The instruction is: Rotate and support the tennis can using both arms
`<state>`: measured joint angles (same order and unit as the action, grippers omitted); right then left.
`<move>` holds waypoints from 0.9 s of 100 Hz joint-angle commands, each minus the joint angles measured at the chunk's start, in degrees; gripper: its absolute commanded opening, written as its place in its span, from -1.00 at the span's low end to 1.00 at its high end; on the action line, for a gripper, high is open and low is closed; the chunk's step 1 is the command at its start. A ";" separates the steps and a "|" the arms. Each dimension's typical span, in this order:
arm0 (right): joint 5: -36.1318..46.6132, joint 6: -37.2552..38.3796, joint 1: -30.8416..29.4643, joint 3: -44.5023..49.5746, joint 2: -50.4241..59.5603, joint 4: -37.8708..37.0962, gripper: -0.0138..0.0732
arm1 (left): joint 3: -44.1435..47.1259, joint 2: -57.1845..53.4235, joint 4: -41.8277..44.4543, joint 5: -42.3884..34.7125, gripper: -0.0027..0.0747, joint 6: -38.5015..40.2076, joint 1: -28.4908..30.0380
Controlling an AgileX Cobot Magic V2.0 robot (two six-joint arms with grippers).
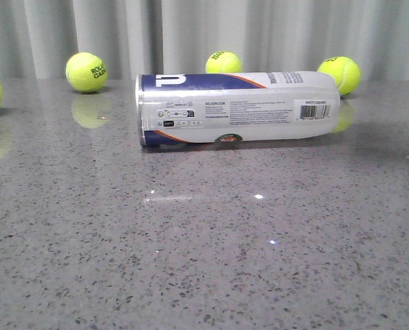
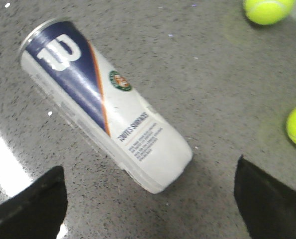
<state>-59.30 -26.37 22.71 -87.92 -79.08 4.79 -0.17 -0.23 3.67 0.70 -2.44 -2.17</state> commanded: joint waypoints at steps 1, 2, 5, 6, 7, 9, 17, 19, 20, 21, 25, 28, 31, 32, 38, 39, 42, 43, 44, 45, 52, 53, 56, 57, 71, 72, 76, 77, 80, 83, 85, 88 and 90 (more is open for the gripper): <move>4.81 5.45 -3.27 -0.38 6.06 -0.33 0.85 | 2.64 -2.27 -0.04 -4.73 -0.99 0.46 0.04; 5.06 6.10 -3.88 -0.05 6.76 -0.33 0.85 | 2.64 -2.27 -0.04 -4.73 -0.99 0.46 0.04; 6.43 7.28 -5.15 0.73 8.16 -0.33 0.85 | 2.64 -2.27 -0.04 -4.73 -0.99 0.46 0.04; 6.69 7.55 -5.79 0.95 8.55 -0.33 0.85 | 2.64 -2.27 -0.04 -4.73 -0.99 0.46 0.04; 6.93 8.05 -6.11 1.42 9.33 -0.33 0.85 | 2.64 -2.27 -0.04 -4.73 -0.99 0.46 0.04; 7.77 8.70 -7.08 2.27 10.13 -0.33 0.85 | 2.64 -2.27 -0.04 -4.73 -0.99 0.46 0.04; 11.04 10.58 -10.66 6.19 15.19 -0.33 0.85 | 2.64 -2.27 -0.04 -4.73 -0.99 0.46 0.04; 11.85 11.08 -11.64 7.47 16.55 -0.33 0.85 | 2.64 -2.27 -0.04 -4.73 -0.99 0.46 0.04; 12.12 11.27 -12.28 7.92 17.00 -0.33 0.85 | 2.64 -2.27 -0.04 -4.73 -0.99 0.46 0.04; 12.39 11.59 -12.62 8.85 17.90 -0.33 0.85 | 2.64 -2.27 -0.04 -4.73 -0.99 0.46 0.04; 13.85 12.24 -14.56 11.30 20.28 -0.33 0.85 | 2.64 -2.27 -0.04 -4.73 -0.99 0.46 0.04; 15.38 12.89 -15.82 13.99 22.72 -0.33 0.85 | 2.64 -2.27 -0.04 -4.73 -0.99 0.46 0.04; 17.05 13.53 -17.01 16.22 24.76 -0.33 0.85 | 2.64 -2.27 -0.04 -4.73 -0.99 0.46 0.04; 17.38 13.69 -17.59 16.80 25.29 -0.33 0.85 | 2.64 -2.27 -0.04 -4.73 -0.99 0.46 0.04; 20.40 15.03 -19.79 22.16 29.90 -0.33 0.85 | 2.64 -2.27 -0.04 -4.73 -0.99 0.46 0.04; 20.72 15.12 -20.28 22.76 30.44 -0.33 0.85 | 2.64 -2.27 -0.04 -4.73 -0.99 0.46 0.04; 21.91 15.68 -21.22 25.71 33.29 -0.33 0.85 | 2.64 -2.27 -0.04 -4.73 -0.99 0.46 0.04; 22.55 15.79 -21.43 26.30 33.84 -0.33 0.85 | 2.64 -2.27 -0.04 -4.73 -0.99 0.46 0.04; 22.89 16.11 -21.83 27.47 34.40 -0.33 0.85 | 2.64 -2.27 -0.04 -4.73 -0.99 0.46 0.04; 23.52 16.26 -22.01 28.06 35.55 -0.33 0.85 | 2.64 -2.27 -0.04 -4.73 -0.99 0.46 0.04; 26.75 17.96 -23.48 33.72 41.37 -0.33 0.85 | 2.64 -2.27 -0.04 -4.73 -0.99 0.46 0.04; 27.07 18.09 -23.70 34.27 41.95 -0.33 0.85 | 2.64 -2.27 -0.04 -4.73 -0.99 0.46 0.04; 28.19 18.79 -24.03 36.90 44.78 -0.33 0.85 | 2.64 -2.27 -0.04 -4.73 -0.99 0.46 0.04; 28.77 18.90 -24.09 37.41 45.35 -0.33 0.85 | 2.64 -2.27 -0.04 -4.73 -0.99 0.46 0.04; 31.72 20.22 -24.27 46.51 55.55 -0.10 0.85 | 2.64 -2.27 -0.04 -4.73 -0.99 0.46 0.04; 31.73 20.30 -24.27 47.32 56.00 -0.10 0.85 | 2.64 -2.27 -0.04 -4.73 -0.99 0.46 0.04; 32.01 20.31 -24.27 49.23 58.55 -0.10 0.85 | 2.64 -2.27 -0.04 -4.73 -0.99 0.46 0.04; 32.01 20.31 -24.27 49.94 59.36 -0.10 0.85 | 2.64 -2.27 -0.04 -4.73 -0.99 0.46 0.04; 32.01 20.31 -24.27 51.27 60.88 -0.10 0.85 | 2.64 -2.27 -0.04 -4.73 -0.99 0.46 0.04; 32.08 20.35 -24.27 52.52 62.24 -0.10 0.85 | 2.64 -2.27 -0.04 -4.73 -0.99 0.46 0.04; 32.15 20.35 -24.27 53.38 63.19 -0.10 0.85 | 2.64 -2.27 -0.04 -4.73 -0.99 0.46 0.04; 32.14 20.35 -24.27 54.41 64.32 -0.10 0.85 | 2.64 -2.27 -0.04 -4.73 -0.99 0.46 0.04; 32.17 20.41 -24.27 55.06 65.10 -0.10 0.85 | 2.64 -2.27 -0.04 -4.73 -0.99 0.46 0.04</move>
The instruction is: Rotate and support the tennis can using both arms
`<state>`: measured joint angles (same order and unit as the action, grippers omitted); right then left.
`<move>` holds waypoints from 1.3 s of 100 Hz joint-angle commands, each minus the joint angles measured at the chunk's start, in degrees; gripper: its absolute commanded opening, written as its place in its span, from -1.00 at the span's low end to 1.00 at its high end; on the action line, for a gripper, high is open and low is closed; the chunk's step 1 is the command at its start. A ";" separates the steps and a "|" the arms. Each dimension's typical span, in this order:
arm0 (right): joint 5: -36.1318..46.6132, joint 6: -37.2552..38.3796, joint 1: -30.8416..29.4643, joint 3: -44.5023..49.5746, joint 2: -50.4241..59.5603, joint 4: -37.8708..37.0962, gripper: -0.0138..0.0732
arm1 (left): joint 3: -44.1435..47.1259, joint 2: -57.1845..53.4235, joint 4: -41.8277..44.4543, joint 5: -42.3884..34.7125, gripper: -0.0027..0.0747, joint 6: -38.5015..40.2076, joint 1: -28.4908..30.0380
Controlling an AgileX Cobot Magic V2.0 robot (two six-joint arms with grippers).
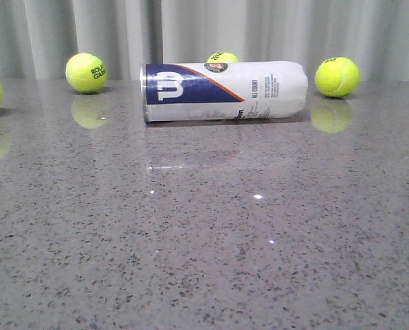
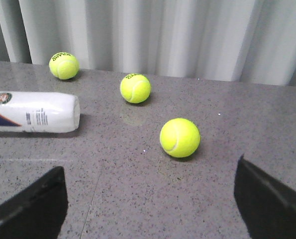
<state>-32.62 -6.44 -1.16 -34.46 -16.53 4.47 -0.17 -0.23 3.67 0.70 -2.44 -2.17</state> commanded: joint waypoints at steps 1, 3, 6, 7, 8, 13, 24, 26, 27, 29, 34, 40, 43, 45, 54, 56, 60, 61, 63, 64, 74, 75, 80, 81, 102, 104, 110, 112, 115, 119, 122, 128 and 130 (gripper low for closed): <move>5.54 0.48 -0.40 2.03 3.01 0.23 0.84 | 2.64 -2.27 -0.04 -4.73 -0.99 0.46 0.04; 5.60 0.54 -0.40 2.59 3.44 0.23 0.84 | 2.64 -2.27 -0.04 -4.73 -0.99 0.46 0.04; 5.83 0.54 -0.40 3.27 4.31 0.23 0.80 | 2.64 -2.27 -0.04 -4.73 -0.99 0.46 0.04; 5.99 0.54 -0.40 3.41 4.46 0.23 0.78 | 2.64 -2.27 -0.04 -4.73 -0.99 0.46 0.04; 6.02 0.54 -0.40 3.55 4.73 0.23 0.78 | 2.64 -2.27 -0.04 -4.73 -0.99 0.46 0.04; 6.52 0.54 -0.40 4.47 5.38 0.23 0.63 | 2.64 -2.27 -0.04 -4.73 -0.99 0.46 0.04; 6.65 0.54 -0.40 4.73 5.43 0.23 0.13 | 2.64 -2.27 -0.04 -4.73 -0.99 0.46 0.04; 6.65 0.54 -0.40 4.73 5.43 0.23 0.02 | 2.64 -2.27 -0.04 -4.73 -0.99 0.46 0.04; 6.65 0.54 -0.40 4.73 5.43 0.23 -0.02 | 2.64 -2.27 -0.04 -4.73 -0.99 0.46 0.04; 6.71 0.54 -0.40 4.73 5.43 0.23 -0.13 | 2.64 -2.27 -0.04 -4.73 -0.99 0.46 0.04; 6.66 0.54 -0.40 4.73 5.43 0.23 -0.39 | 2.64 -2.27 -0.04 -4.73 -0.99 0.46 0.04; 6.66 0.54 -0.40 4.73 5.43 0.23 -0.69 | 2.64 -2.27 -0.04 -4.73 -0.99 0.46 0.04; 6.66 0.54 -0.40 4.73 5.43 0.23 -0.81 | 2.64 -2.27 -0.04 -4.73 -0.99 0.46 0.04; 6.66 0.54 -0.40 4.73 5.43 0.23 -0.85 | 2.64 -2.27 -0.04 -4.73 -0.99 0.46 0.04; 6.66 0.54 -0.40 4.73 5.43 0.23 -0.84 | 2.64 -2.27 -0.04 -4.73 -0.99 0.46 0.04; 6.66 0.54 -0.40 4.73 5.43 0.23 -0.84 | 2.64 -2.27 -0.04 -4.73 -0.99 0.46 0.04; 6.61 0.54 -0.40 4.73 5.43 0.23 -0.84 | 2.64 -2.27 -0.04 -4.73 -0.99 0.46 0.04; 6.61 0.54 -0.40 4.73 5.43 0.23 -0.84 | 2.64 -2.27 -0.04 -4.73 -0.99 0.46 0.04; 6.61 0.54 -0.40 4.73 5.43 0.23 -0.84 | 2.64 -2.27 -0.04 -4.73 -0.99 0.46 0.04; 6.55 0.54 -0.40 4.73 5.43 0.23 -0.84 | 2.64 -2.27 -0.04 -4.73 -0.99 0.46 0.04; 6.55 0.54 -0.40 4.73 5.43 0.23 -0.84 | 2.64 -2.27 -0.04 -4.73 -0.99 0.46 0.04; 6.55 0.54 -0.40 4.73 5.43 0.23 -0.84 | 2.64 -2.27 -0.04 -4.73 -0.99 0.46 0.04; 6.55 0.54 -0.40 4.73 5.43 0.23 -0.84 | 2.64 -2.27 -0.04 -4.73 -0.99 0.46 0.04; 6.55 0.54 -0.40 4.73 5.43 0.23 -0.84 | 2.64 -2.27 -0.04 -4.73 -0.99 0.46 0.04; 6.55 0.54 -0.40 4.73 5.43 0.23 -0.84 | 2.64 -2.27 -0.04 -4.73 -0.99 0.46 0.04; 6.55 0.54 -0.40 4.73 5.43 0.23 -0.84 | 2.64 -2.27 -0.04 -4.73 -0.99 0.46 0.04; 6.55 0.54 -0.40 4.73 5.43 0.23 -0.84 | 2.64 -2.27 -0.04 -4.73 -0.99 0.46 0.04; 6.55 0.54 -0.40 4.73 5.43 0.23 -0.84 | 2.64 -2.27 -0.04 -4.88 -0.99 0.46 0.04; 6.55 0.54 -0.40 4.73 5.43 0.23 -0.84 | 2.64 -2.27 -0.04 -5.27 -0.99 0.46 0.04; 6.55 0.54 -0.40 4.73 5.43 0.23 -0.84 | 2.64 -2.27 -0.04 -6.45 -0.99 0.46 0.04; 6.55 0.54 -0.40 4.73 5.43 0.23 -0.84 | 2.64 -2.27 -0.14 -7.60 -0.99 0.46 0.04; 6.55 0.54 -0.40 4.73 5.43 0.23 -0.84 | 2.25 -2.27 -1.06 -10.28 -0.99 0.46 0.04; 6.55 0.54 -0.40 4.73 5.43 0.23 -0.84 | 1.92 -2.27 -1.86 -10.60 -0.99 0.46 0.04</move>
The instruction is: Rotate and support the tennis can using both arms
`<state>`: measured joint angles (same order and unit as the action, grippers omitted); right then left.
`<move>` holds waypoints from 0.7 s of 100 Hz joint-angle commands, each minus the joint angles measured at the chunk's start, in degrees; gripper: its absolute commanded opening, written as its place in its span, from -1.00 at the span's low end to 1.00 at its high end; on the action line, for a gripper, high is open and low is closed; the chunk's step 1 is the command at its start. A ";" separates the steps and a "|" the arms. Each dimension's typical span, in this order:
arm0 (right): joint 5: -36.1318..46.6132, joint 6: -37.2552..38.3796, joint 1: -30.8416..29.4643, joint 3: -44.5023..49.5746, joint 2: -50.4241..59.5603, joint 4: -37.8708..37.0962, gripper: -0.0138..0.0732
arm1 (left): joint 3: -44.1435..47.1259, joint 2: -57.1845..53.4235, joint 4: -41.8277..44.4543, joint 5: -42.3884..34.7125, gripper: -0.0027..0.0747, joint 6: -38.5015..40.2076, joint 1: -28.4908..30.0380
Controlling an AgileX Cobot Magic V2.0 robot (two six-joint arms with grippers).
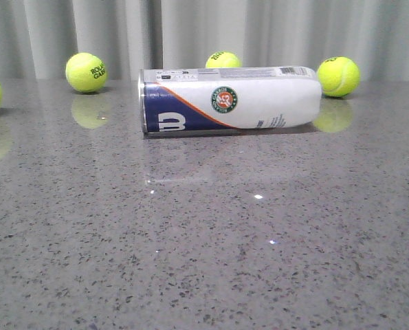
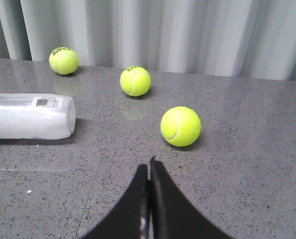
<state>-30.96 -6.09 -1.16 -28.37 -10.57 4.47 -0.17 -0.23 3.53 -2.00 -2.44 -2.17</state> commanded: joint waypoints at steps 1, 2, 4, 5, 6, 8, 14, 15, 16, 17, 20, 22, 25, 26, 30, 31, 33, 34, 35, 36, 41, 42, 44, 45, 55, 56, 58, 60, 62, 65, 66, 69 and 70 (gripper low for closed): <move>4.88 0.19 -0.40 -1.36 -0.53 0.23 -0.84 | 1.78 -2.27 -2.00 -7.96 -0.99 0.46 0.04; 4.88 0.19 -0.40 -1.36 -0.53 0.23 -0.84 | 1.41 -2.27 -2.60 -7.94 -0.99 0.46 0.04; 4.88 0.19 -0.40 -1.36 -0.53 0.23 -0.84 | 0.81 -2.27 -3.53 -7.69 -0.99 0.46 0.04; 4.88 0.19 -0.40 -1.36 -0.53 0.23 -0.84 | 0.60 -2.27 -3.53 -7.58 -0.99 0.46 0.04; 4.88 0.19 -0.40 -1.36 -0.53 0.23 -0.84 | 0.10 -2.27 -4.02 -7.43 -0.99 0.46 0.04; 4.88 0.19 -0.40 -1.36 -0.53 0.23 -0.84 | -0.37 -2.27 -4.54 -6.92 -0.99 0.46 0.04; 4.88 0.19 -0.40 -1.36 -0.53 0.23 -0.84 | -3.19 -2.27 -6.64 -4.64 -0.99 0.46 0.04; 4.88 0.19 -0.40 -1.36 -0.53 0.23 -0.84 | -3.56 -2.17 -6.82 -4.36 -0.99 0.46 0.04; 4.88 0.19 -0.40 -1.36 -0.53 0.23 -0.84 | -4.30 -2.16 -7.23 -4.09 -0.99 0.46 0.04; 4.88 0.19 -0.40 -1.36 -0.53 0.23 -0.84 | -4.69 -2.16 -7.48 -3.50 -0.99 0.46 0.04; 4.88 0.19 -0.40 -1.36 -0.53 0.23 -0.84 | -6.80 -1.88 -8.29 -2.27 -0.99 0.46 0.04; 4.88 0.19 -0.40 -1.36 -0.53 0.23 -0.84 | -7.69 -1.71 -8.79 -1.36 -0.99 0.46 0.04; 4.88 0.19 -0.40 -1.36 -0.53 0.23 -0.84 | -9.95 -1.02 -9.19 -0.42 -0.99 0.46 0.04; 4.88 0.19 -0.40 -1.36 -0.53 0.23 -0.84 | -10.43 -0.87 -9.35 0.09 -0.99 0.46 0.04; 4.88 0.19 -0.40 -1.36 -0.53 0.23 -0.84 | -13.39 0.23 -9.80 1.49 -0.99 0.46 0.04; 4.88 0.19 -0.40 -1.36 -0.53 0.23 -0.84 | -13.89 0.46 -9.82 2.00 -0.99 0.46 0.04; 4.88 0.19 -0.40 -1.36 -0.53 0.23 -0.84 | -15.40 1.19 -9.95 2.96 -0.99 0.46 0.04; 4.88 0.19 -0.40 -1.36 -0.53 0.23 -0.84 | -16.48 1.42 -9.95 3.28 -0.99 0.46 0.04; 4.88 0.19 -0.40 -1.36 -0.53 0.23 -0.84 | -17.01 1.93 -9.95 4.06 -0.99 0.46 0.04; 4.88 0.19 -0.40 -1.36 -0.53 0.23 -0.84 | -17.54 2.22 -9.95 4.49 -0.99 0.46 0.04; 4.88 0.19 -0.40 -1.36 -0.53 0.23 -0.84 | -21.94 4.43 -9.95 7.61 -0.99 0.46 0.04; 4.88 0.19 -0.40 -1.36 -0.53 0.23 -0.84 | -22.50 5.13 -9.95 8.72 -0.99 0.46 0.04; 4.88 0.19 -0.40 -1.36 -0.53 0.23 -0.84 | -24.21 6.25 -9.95 9.79 -0.99 0.46 0.04; 4.88 0.19 -0.40 -1.36 -0.53 0.23 -0.84 | -24.78 6.64 -9.95 10.90 -0.99 0.46 0.04; 4.88 0.19 -0.40 -1.36 -0.53 0.23 -0.84 | -33.56 12.71 -9.95 19.87 -0.99 0.46 0.04; 4.88 0.19 -0.40 -1.36 -0.53 0.23 -0.84 | -34.16 13.64 -9.95 21.36 -0.99 0.46 0.04; 4.88 0.19 -0.40 -1.36 -0.53 0.23 -0.84 | -35.99 15.06 -9.95 22.79 -0.99 0.46 0.04; 4.88 0.19 -0.40 -1.36 -0.53 0.23 -0.84 | -37.77 16.50 -9.95 24.93 -0.99 0.46 0.04; 4.88 0.19 -0.40 -1.36 -0.53 0.23 -0.84 | -39.51 17.46 -9.95 26.83 -0.99 0.46 0.04; 4.88 0.19 -0.40 -1.36 -0.53 0.23 -0.84 | -41.76 19.96 -9.95 29.10 -0.99 0.46 0.04; 4.88 0.19 -0.40 -1.36 -0.53 0.23 -0.84 | -42.30 20.45 -9.95 30.17 -0.99 0.46 0.04; 4.88 0.19 -0.40 -1.36 -0.53 0.23 -0.84 | -44.94 22.40 -9.95 32.20 -0.99 0.46 0.04; 4.88 0.19 -0.40 -1.36 -0.53 0.23 -0.84 | -45.45 23.38 -9.95 33.12 -0.99 0.46 0.04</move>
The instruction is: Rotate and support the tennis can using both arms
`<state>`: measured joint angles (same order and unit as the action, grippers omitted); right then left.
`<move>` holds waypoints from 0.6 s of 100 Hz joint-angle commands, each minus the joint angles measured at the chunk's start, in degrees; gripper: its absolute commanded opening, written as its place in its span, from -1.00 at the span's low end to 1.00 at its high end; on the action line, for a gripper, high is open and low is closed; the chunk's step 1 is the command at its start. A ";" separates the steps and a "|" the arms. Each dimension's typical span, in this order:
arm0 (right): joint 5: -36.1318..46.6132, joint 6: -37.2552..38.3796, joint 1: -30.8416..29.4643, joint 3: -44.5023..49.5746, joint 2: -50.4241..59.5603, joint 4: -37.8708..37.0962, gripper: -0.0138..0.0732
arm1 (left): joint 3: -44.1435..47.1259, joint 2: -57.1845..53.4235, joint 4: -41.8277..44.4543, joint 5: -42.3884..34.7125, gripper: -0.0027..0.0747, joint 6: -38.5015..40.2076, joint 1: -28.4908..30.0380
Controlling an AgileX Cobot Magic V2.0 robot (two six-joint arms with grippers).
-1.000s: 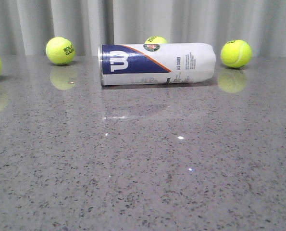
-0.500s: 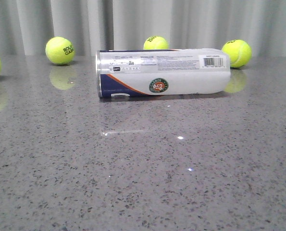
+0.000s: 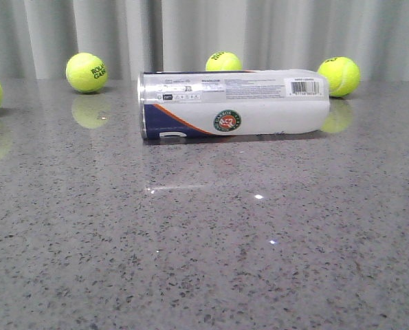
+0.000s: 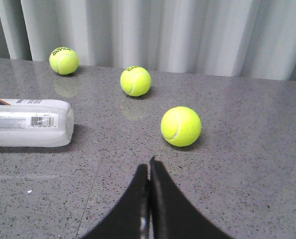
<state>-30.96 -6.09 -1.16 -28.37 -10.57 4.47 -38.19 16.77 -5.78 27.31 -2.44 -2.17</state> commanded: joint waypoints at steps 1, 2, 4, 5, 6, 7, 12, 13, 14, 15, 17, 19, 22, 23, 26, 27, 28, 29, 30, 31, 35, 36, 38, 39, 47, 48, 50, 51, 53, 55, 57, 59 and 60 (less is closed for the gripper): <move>4.88 0.19 -0.40 -1.36 -0.53 0.23 -0.84 | -7.94 6.88 -0.64 4.26 -0.99 0.46 0.04; 4.88 0.19 -0.40 -1.36 -0.53 0.23 -0.84 | -8.94 7.85 -0.64 4.74 -0.99 0.46 0.04; 4.88 0.19 -0.40 -1.36 -0.53 0.23 -0.84 | -10.37 9.31 -0.64 6.08 -0.99 0.46 0.04; 4.88 0.19 -0.40 -1.36 -0.53 0.23 -0.84 | -10.84 9.79 -0.64 6.91 -0.99 0.46 0.04; 4.88 0.19 -0.40 -1.36 -0.53 0.23 -0.84 | -11.75 10.27 -0.64 7.31 -0.99 0.46 0.04; 4.88 0.19 -0.40 -1.36 -0.53 0.23 -0.84 | -12.20 11.21 -0.64 8.12 -0.99 0.46 0.04; 4.88 0.19 -0.40 -1.36 -0.53 0.23 -0.84 | -15.17 14.48 -0.64 10.89 -0.99 0.46 0.04; 4.88 0.19 -0.40 -1.36 -0.53 0.23 -0.84 | -15.96 14.94 -0.64 11.29 -0.99 0.46 0.04; 4.88 0.19 -0.40 -1.36 -0.53 0.23 -0.84 | -16.34 15.83 -0.64 12.02 -0.99 0.46 0.04; 4.88 0.19 -0.40 -1.36 -0.53 0.23 -0.84 | -16.72 16.28 -0.64 12.38 -0.99 0.46 0.04; 4.88 0.19 -0.40 -1.36 -0.53 0.23 -0.84 | -17.82 17.64 -0.64 13.40 -0.99 0.46 0.04; 4.88 0.19 -0.40 -1.36 -0.53 0.23 -0.84 | -18.85 18.94 -0.64 14.45 -0.99 0.35 0.04; 4.88 0.19 -0.40 -1.36 -0.53 0.23 -0.84 | -20.40 20.62 -0.64 15.86 -0.99 -0.02 0.04; 4.88 0.19 -0.40 -1.36 -0.53 0.23 -0.84 | -20.68 21.43 -0.64 16.19 -0.99 -0.03 0.04; 4.88 0.19 -0.40 -1.36 -0.53 0.23 -0.84 | -21.72 23.03 -0.64 17.83 -0.99 -0.20 0.04; 4.88 0.19 -0.40 -1.36 -0.53 0.23 -0.84 | -22.18 23.41 -0.64 18.14 -0.99 -0.20 0.04; 4.88 0.19 -0.40 -1.36 -0.53 0.23 -0.84 | -22.41 24.16 -0.64 18.68 -0.99 -0.20 0.04; 4.88 0.19 -0.40 -1.36 -0.53 0.23 -0.84 | -22.84 24.52 -0.64 18.96 -0.99 -0.20 0.04; 4.88 0.19 -0.40 -1.36 -0.53 0.23 -0.84 | -23.02 25.26 -0.64 19.25 -0.99 -0.20 0.04; 4.88 0.19 -0.40 -1.36 -0.53 0.23 -0.84 | -23.20 25.61 -0.64 19.81 -0.99 -0.20 0.04; 4.88 0.19 -0.40 -1.36 -0.53 0.23 -0.84 | -24.18 27.71 -0.64 21.48 -0.99 -0.30 0.04; 4.88 0.19 -0.40 -1.36 -0.53 0.23 -0.84 | -24.47 28.03 -0.64 21.70 -0.99 -0.30 0.04; 4.88 0.19 -0.40 -1.36 -0.53 0.23 -0.84 | -24.61 28.95 -0.64 22.45 -0.99 -0.30 0.04; 4.88 0.19 -0.40 -1.36 -0.53 0.23 -0.84 | -24.88 29.56 -0.64 22.63 -0.99 -0.30 0.04; 4.88 0.19 -0.40 -1.36 -0.53 0.23 -0.84 | -25.09 32.32 -0.64 24.19 -0.98 -0.32 0.04; 4.88 0.19 -0.40 -1.36 -0.53 0.23 -0.84 | -25.09 32.52 -0.64 24.18 -0.98 -0.32 0.04; 4.88 0.19 -0.40 -1.36 -0.53 0.23 -0.84 | -25.09 33.13 -0.77 24.51 -0.98 -0.32 0.04; 4.88 0.19 -0.40 -1.36 -0.53 0.23 -0.84 | -25.09 33.48 -0.79 24.69 -0.98 -0.32 0.04; 4.88 0.19 -0.40 -1.36 -0.53 0.23 -0.84 | -25.09 33.99 -0.79 24.98 -0.98 -0.32 0.04; 4.88 0.19 -0.40 -1.36 -0.53 0.23 -0.84 | -25.09 34.39 -0.93 25.33 -0.98 -0.32 0.04; 4.88 0.19 -0.40 -1.36 -0.53 0.23 -0.84 | -25.09 34.95 -1.07 25.57 -0.98 -0.43 0.04; 4.88 0.19 -0.40 -1.36 -0.53 0.23 -0.84 | -25.09 35.48 -1.22 25.89 -0.96 -0.43 0.04; 4.88 0.19 -0.40 -1.36 -0.53 0.23 -0.84 | -25.09 35.76 -1.23 26.02 -0.95 -0.45 0.04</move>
<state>-30.96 -6.09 -1.16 -28.37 -10.57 4.47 -61.32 50.89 -5.78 55.06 -2.66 -2.17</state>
